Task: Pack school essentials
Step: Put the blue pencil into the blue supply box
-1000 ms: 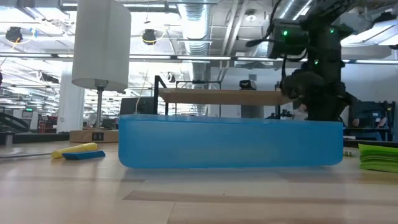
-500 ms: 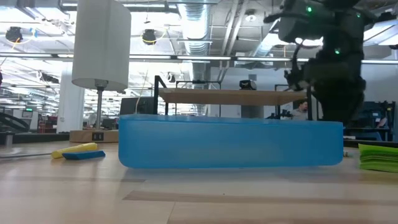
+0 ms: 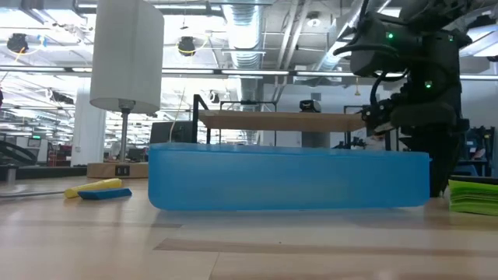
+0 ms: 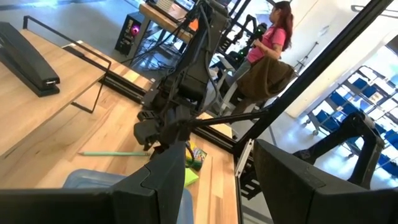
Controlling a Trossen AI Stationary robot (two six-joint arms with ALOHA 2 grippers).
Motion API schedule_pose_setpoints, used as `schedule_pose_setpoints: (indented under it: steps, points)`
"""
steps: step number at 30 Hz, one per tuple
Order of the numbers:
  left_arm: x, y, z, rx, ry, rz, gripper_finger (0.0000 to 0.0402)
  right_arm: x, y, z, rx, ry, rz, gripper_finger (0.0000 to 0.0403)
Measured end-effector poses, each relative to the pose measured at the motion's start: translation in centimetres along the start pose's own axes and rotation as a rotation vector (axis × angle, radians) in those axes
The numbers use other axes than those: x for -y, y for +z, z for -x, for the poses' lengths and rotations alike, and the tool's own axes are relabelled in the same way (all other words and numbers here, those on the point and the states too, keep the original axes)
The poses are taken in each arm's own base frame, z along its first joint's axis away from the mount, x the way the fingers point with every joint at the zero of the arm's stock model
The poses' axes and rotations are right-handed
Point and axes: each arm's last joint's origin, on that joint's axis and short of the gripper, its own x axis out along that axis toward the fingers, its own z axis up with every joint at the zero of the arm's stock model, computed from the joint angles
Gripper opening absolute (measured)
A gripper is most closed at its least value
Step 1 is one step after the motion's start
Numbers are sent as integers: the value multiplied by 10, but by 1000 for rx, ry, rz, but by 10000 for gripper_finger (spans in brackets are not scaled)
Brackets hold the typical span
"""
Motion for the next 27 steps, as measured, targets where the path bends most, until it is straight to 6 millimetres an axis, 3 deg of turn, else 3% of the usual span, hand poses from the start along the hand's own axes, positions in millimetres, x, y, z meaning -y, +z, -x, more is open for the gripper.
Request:
schedule_pose_setpoints:
  steps: [7, 27]
  points:
    - [0, 0, 0, 0, 0, 0, 176, 10, 6, 2, 12, 21, 16, 155]
    - [0, 0, 0, 0, 0, -1, 176, 18, 14, 4, -21, 63, -25, 10]
